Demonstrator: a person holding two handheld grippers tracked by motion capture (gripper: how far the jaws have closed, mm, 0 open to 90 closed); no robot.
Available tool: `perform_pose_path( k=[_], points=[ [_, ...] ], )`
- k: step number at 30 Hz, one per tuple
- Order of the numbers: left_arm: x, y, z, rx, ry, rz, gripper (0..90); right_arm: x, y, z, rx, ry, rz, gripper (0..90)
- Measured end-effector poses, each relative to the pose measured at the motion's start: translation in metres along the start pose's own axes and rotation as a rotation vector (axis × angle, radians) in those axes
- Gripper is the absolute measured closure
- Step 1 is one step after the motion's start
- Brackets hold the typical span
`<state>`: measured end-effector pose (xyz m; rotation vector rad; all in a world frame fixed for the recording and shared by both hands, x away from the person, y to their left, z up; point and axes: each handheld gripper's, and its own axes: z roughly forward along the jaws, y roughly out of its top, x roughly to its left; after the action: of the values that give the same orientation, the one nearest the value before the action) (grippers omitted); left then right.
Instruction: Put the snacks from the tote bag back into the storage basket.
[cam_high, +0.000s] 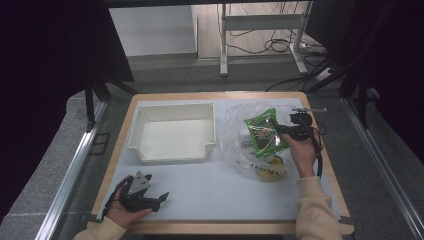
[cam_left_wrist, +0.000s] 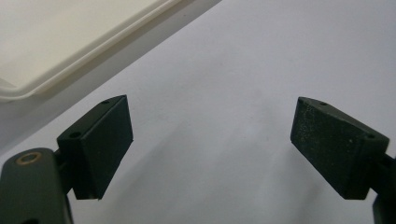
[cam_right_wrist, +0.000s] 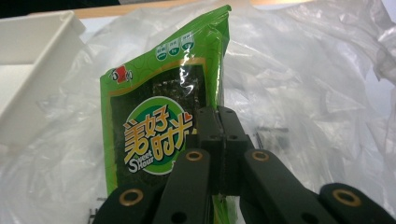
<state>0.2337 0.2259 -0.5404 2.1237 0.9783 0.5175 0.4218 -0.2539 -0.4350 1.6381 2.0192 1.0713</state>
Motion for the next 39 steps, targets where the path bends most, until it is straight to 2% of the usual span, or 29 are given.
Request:
perform_pose_path(
  k=[7,14,25,39],
  points=[
    [0.000,0.000,0.000,0.002,-0.001,0.004,12.8,0.002,0.002,-0.006,-0.021,0.026,-0.004,90.0],
    [0.000,0.000,0.000,0.003,-0.002,0.004,12.8,0.002,0.005,-0.016,-0.064,0.056,0.004,90.0],
    [0.000,0.000,0.001,0.006,-0.003,0.007,12.8,0.006,0.009,-0.029,-0.105,0.118,0.010,90.0],
    [-0.001,0.000,0.002,0.009,-0.007,0.009,12.8,0.018,0.011,-0.034,-0.118,0.145,-0.004,90.0]
  ],
)
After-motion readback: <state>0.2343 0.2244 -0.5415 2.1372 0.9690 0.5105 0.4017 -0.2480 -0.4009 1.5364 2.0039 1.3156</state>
